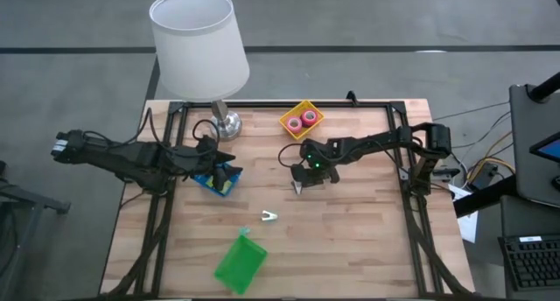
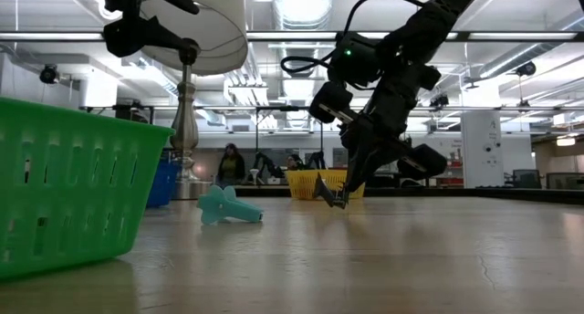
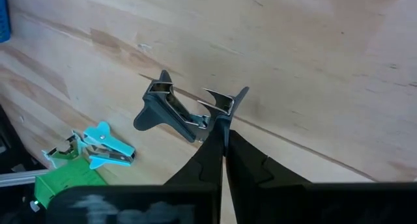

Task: Pick and place Stapler, Stapler remover, tape
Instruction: Put the black staple remover into the green bin

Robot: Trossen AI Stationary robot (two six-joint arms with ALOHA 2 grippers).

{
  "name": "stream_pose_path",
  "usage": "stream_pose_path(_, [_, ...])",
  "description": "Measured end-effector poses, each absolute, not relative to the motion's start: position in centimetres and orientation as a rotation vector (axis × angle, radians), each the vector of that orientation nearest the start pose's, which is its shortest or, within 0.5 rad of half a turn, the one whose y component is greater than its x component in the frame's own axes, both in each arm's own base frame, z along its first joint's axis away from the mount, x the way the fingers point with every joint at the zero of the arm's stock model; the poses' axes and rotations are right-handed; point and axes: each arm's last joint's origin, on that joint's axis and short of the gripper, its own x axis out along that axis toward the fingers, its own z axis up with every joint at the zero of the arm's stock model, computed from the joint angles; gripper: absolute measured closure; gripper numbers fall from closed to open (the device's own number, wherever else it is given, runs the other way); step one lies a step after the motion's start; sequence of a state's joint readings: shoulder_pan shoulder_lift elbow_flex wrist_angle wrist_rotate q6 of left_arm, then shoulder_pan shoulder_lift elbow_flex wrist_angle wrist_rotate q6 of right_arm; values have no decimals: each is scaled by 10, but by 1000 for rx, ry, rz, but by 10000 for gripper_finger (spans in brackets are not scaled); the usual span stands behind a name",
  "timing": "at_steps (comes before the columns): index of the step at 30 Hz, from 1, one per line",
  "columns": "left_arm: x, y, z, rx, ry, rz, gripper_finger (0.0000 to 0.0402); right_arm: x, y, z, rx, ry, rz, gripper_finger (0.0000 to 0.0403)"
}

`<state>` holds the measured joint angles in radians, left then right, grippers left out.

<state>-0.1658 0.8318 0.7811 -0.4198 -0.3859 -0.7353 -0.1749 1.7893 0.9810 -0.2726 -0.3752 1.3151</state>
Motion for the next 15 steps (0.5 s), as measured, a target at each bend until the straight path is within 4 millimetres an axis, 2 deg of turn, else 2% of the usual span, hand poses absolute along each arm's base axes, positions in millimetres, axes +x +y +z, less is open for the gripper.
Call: stream_pose_path(15, [174, -18, 303, -597, 350, 370, 108, 331, -48, 142, 1467, 1035, -539, 394])
